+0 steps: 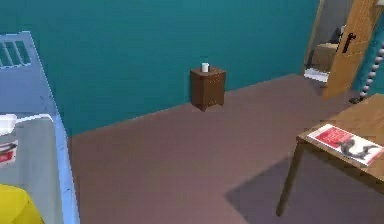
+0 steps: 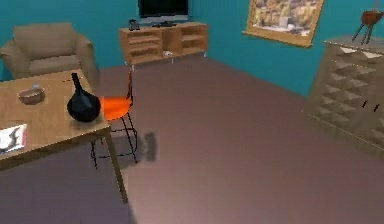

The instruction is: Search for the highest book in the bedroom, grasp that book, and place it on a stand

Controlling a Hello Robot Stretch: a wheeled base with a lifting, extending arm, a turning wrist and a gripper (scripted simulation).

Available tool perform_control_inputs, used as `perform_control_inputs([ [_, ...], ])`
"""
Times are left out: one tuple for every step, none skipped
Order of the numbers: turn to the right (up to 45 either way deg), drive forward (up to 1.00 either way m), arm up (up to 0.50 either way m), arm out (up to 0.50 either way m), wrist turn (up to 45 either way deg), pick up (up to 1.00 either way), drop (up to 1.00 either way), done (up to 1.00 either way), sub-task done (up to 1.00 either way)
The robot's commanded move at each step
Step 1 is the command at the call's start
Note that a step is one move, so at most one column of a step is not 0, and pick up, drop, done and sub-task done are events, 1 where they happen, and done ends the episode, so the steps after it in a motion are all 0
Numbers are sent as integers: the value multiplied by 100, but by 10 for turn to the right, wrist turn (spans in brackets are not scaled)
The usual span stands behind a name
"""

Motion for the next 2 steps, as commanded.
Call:
perform_control_inputs([
  [0, 50, 0, 0, 0, 0, 0, 0, 0],
  [-270, 0, 0, 0, 0, 0, 0, 0, 0],
])
